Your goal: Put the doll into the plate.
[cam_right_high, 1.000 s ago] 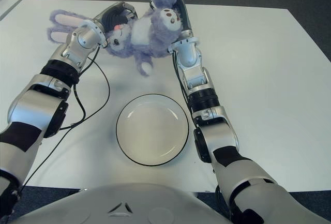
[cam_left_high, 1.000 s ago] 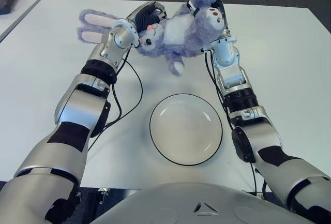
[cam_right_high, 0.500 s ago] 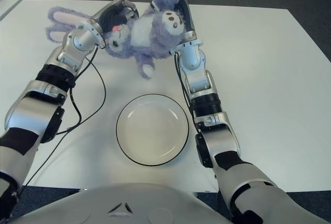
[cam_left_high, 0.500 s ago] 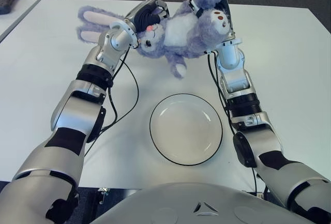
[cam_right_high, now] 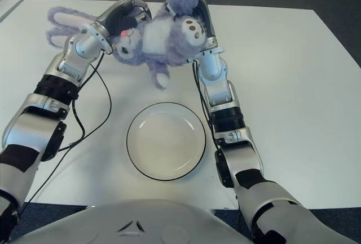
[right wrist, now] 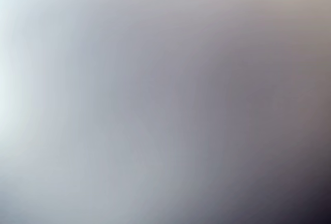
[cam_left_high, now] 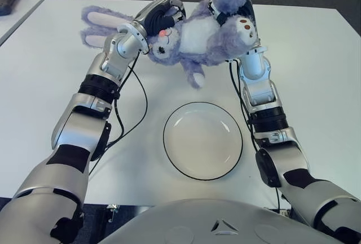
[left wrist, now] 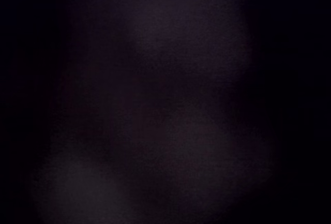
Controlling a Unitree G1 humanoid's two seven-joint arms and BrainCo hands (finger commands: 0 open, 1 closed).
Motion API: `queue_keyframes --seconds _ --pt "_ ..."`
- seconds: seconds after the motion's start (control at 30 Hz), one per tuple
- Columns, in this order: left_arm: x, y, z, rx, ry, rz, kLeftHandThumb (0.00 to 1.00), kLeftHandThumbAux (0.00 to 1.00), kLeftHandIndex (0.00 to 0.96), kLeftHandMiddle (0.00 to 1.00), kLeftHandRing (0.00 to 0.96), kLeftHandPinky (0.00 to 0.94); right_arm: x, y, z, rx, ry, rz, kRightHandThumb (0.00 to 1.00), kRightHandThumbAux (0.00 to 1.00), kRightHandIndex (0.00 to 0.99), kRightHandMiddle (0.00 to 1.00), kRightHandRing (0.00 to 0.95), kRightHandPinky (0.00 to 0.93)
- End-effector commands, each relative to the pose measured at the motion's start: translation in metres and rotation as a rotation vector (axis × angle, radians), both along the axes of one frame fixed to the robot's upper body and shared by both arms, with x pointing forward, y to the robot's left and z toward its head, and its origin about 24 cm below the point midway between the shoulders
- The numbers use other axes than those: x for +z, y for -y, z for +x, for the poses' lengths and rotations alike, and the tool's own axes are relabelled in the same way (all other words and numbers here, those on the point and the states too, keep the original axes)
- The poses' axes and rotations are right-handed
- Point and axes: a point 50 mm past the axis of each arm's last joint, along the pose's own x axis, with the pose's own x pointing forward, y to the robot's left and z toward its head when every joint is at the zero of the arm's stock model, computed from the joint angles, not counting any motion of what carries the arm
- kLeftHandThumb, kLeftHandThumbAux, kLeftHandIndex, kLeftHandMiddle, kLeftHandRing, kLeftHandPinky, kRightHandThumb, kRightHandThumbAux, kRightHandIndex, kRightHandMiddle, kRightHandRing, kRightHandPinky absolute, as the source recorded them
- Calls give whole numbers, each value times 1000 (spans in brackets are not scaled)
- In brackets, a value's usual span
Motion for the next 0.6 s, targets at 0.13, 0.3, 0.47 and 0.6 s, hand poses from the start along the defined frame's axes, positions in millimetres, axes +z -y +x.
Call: queue_keyframes --seconds 0.13,0.3,0.47,0.6 --pt "-10 2 -21 -34 -66 -14 744 694 443 866 858 836 -8 5 -11 9 34 -9 707 718 439 844 863 853" --pt "-9 3 -29 -35 -104 -30 741 694 444 850 845 833 -11 6 -17 13 58 -27 706 719 438 851 864 861" --pt "-6 4 -37 -37 -106 -23 737 694 444 846 844 831 -13 7 -22 23 68 -28 704 719 438 851 862 847" --pt "-3 5 -43 -43 -100 -13 736 694 444 852 854 860 -15 8 -25 41 71 -23 704 720 438 850 860 849"
